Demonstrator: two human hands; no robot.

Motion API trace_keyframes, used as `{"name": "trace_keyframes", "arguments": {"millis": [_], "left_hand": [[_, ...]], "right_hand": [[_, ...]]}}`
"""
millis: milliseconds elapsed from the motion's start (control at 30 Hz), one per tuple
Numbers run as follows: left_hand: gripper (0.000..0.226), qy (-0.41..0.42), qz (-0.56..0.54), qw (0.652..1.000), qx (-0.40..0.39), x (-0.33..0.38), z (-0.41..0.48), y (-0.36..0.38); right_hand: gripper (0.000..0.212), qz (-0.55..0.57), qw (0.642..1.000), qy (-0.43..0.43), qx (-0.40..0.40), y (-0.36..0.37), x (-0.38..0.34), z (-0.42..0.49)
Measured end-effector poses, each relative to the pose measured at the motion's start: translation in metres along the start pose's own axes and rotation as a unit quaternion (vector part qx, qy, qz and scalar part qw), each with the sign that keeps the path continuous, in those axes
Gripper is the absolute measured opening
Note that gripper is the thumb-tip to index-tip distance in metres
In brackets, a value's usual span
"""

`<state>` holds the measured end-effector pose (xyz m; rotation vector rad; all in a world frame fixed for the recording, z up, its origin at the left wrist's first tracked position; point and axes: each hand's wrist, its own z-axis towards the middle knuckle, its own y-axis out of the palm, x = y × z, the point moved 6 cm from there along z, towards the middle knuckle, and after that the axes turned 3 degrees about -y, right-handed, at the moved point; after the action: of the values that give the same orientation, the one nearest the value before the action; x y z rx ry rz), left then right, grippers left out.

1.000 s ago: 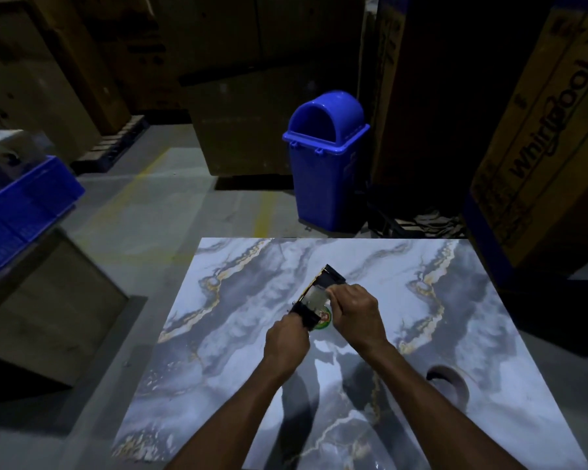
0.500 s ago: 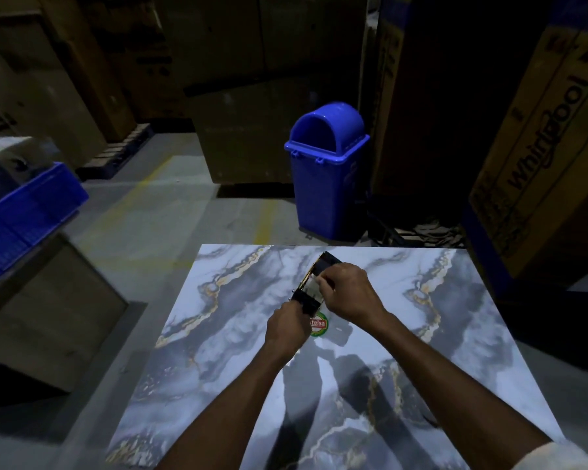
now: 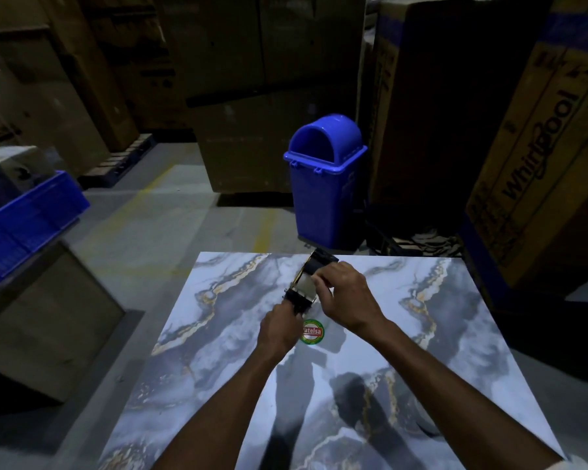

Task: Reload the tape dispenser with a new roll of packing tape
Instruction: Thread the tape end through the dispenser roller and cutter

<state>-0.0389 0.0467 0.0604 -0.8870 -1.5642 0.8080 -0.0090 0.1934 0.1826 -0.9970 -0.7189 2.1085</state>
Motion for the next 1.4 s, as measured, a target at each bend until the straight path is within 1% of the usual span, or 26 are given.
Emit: {"name": "trace_keyframes", "arguments": {"millis": [67,267,367,467,567,633,700,800,900,967,1033,1100,1167,1233,1300,1333,1400], "left_hand": [[0.033,0.010,0.006,1.000,0.007,-0.002,-0.001,-0.002],[0.029,0.048,-0.018,0.998,0.022,-0.007,-0.007,-0.002],[0.028,0.039,-0.027,0.999,0.018,-0.005,-0.008,-0.002],[0.030,0.021,-0.029,0.999,0.014,-0.002,-0.006,-0.002],[0.030,0.032,-0.032,0.999,0.019,0.003,-0.006,-0.004],[0.028,0.041,-0.024,0.999,0.021,0.004,-0.005,-0.003],[0.027,0.041,-0.024,0.999,0.023,0.004,-0.005,-0.001],[0.027,0.032,-0.029,0.999,0.024,0.000,-0.005,0.000],[0.029,0.020,-0.018,0.999,0.028,-0.005,-0.008,-0.002],[0.028,0.021,-0.022,0.999,0.020,-0.008,-0.008,-0.002],[0.029,0.018,-0.030,0.999,0.009,-0.012,-0.010,-0.004],[0.030,0.012,-0.064,0.998,-0.008,-0.015,-0.011,-0.005],[0.030,0.005,-0.107,0.994,-0.029,-0.018,-0.014,-0.006],[0.032,-0.010,-0.140,0.989,-0.054,-0.018,-0.015,-0.007],[0.037,-0.040,-0.187,0.978,-0.080,-0.018,-0.017,-0.005],[0.036,-0.052,-0.210,0.972,-0.088,-0.018,-0.018,-0.004],[0.027,-0.065,-0.238,0.964,-0.099,-0.020,-0.020,-0.001]], "right_hand": [[0.008,0.009,1.000,0.010,-0.012,-0.008,0.005,0.011],[0.021,0.017,0.991,0.101,-0.083,-0.029,0.035,0.044],[0.024,0.009,0.988,0.117,-0.098,-0.030,0.031,0.048],[0.021,-0.007,0.994,0.087,-0.067,-0.027,0.007,0.042],[0.017,-0.041,0.998,0.018,-0.042,-0.018,-0.028,0.027],[0.017,-0.063,0.998,-0.010,-0.028,-0.012,-0.042,0.020],[0.017,-0.056,0.998,-0.019,-0.024,-0.009,-0.046,0.020],[0.018,-0.043,0.998,-0.020,-0.045,-0.011,-0.046,0.025],[0.018,-0.027,0.998,-0.019,-0.046,-0.021,-0.039,0.032],[0.019,-0.003,0.999,0.014,-0.050,-0.029,-0.028,0.039],[0.020,0.030,0.996,0.073,-0.050,-0.039,-0.011,0.046],[0.020,0.045,0.990,0.124,-0.055,-0.049,0.007,0.054],[0.020,0.055,0.981,0.164,-0.082,-0.055,0.024,0.060],[0.021,0.071,0.972,0.194,-0.111,-0.055,0.038,0.063],[0.021,0.095,0.964,0.218,-0.120,-0.054,0.046,0.063],[0.021,0.104,0.961,0.228,-0.119,-0.054,0.048,0.062],[0.022,0.107,0.958,0.240,-0.119,-0.051,0.051,0.062]]}}
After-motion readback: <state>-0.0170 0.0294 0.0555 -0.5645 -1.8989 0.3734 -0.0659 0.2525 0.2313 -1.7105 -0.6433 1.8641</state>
